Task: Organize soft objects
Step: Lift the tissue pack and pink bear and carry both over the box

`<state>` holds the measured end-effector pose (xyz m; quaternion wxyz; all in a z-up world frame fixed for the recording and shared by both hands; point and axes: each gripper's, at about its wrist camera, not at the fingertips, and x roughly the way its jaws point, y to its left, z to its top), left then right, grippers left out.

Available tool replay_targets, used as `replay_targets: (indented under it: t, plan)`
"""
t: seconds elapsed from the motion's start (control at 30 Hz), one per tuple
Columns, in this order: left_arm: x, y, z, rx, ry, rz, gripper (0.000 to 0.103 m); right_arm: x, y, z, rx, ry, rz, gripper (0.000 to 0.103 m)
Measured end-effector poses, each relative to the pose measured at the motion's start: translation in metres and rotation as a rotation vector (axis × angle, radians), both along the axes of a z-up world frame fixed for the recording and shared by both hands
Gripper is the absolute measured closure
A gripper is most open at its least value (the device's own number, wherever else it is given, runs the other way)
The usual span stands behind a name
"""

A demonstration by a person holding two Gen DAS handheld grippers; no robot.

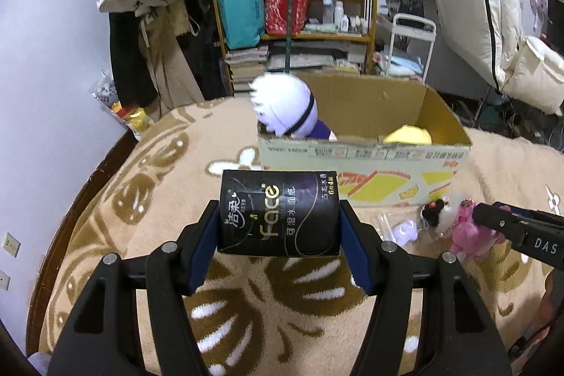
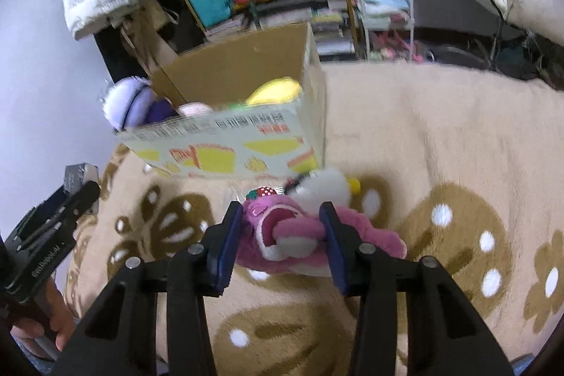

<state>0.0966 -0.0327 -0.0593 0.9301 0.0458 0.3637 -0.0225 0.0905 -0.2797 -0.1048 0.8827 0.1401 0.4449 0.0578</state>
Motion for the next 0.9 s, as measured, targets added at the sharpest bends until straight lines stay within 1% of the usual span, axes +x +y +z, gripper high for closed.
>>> replay_targets:
  t: [0.27,0.4,0.53,0.67,0.8,0.9]
  plan:
    - [-0.013,-0.001,0.025,-0.010,-0.116,-0.006,0.040,-0.007,0.013,0.040,0.013,-0.187,0.021,0.056]
    - [-0.016,0.000,0.035,-0.032,-0.152,-0.008,0.040,-0.007,0.015,0.060,0.019,-0.272,0.034,0.056]
    - [-0.019,-0.001,0.043,-0.035,-0.182,-0.014,0.040,-0.005,0.013,0.071,0.025,-0.320,0.036,0.056]
    - [-0.014,-0.004,0.053,-0.033,-0.220,-0.022,0.040,0.006,0.013,0.084,0.022,-0.357,0.041,0.056]
    - [-0.008,-0.009,0.059,-0.020,-0.250,-0.026,0.040,0.017,0.013,0.092,0.034,-0.376,0.049,0.056]
    - [-0.003,-0.011,0.062,-0.014,-0.267,-0.034,0.040,0.024,0.015,0.097,0.023,-0.394,0.062,0.056]
